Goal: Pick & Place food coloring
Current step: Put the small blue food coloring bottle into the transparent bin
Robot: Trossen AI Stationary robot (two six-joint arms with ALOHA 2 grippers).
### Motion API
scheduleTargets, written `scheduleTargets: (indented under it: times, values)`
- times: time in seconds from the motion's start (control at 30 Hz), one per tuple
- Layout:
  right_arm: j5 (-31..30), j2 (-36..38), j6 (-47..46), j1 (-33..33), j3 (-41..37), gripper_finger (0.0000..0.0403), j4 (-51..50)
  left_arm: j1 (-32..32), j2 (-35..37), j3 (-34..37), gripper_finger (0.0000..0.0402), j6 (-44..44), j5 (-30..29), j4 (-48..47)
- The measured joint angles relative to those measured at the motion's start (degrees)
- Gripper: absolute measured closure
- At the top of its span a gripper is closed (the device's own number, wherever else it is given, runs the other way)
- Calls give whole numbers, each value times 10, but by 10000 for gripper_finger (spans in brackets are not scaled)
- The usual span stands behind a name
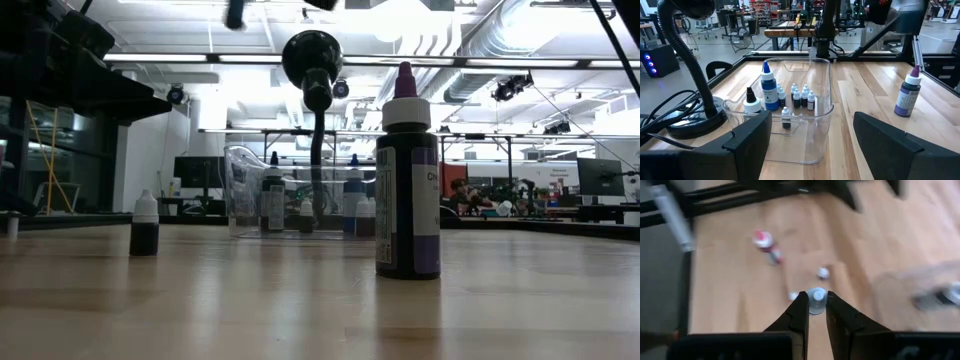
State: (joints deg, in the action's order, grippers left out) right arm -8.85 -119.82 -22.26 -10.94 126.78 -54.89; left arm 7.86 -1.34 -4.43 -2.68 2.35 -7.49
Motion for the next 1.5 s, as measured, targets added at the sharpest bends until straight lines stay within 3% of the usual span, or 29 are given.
scheduleTargets:
  times: [0.4,0.7,1.1,1.33,1.5]
  values:
    - [-89,11,-127,38,-1,366,-114,0,0,0,124,0,0,0]
    - [-97,12,-152,61,-14,366,-150,0,0,0,124,0,0,0]
    - [-69,144,-199,97,-373,366,137,0,0,0,124,0,0,0]
    - [-80,155,-199,122,-470,366,229,0,0,0,124,0,0,0]
    - [-124,152,-219,126,-511,366,266,0,0,0,124,0,0,0]
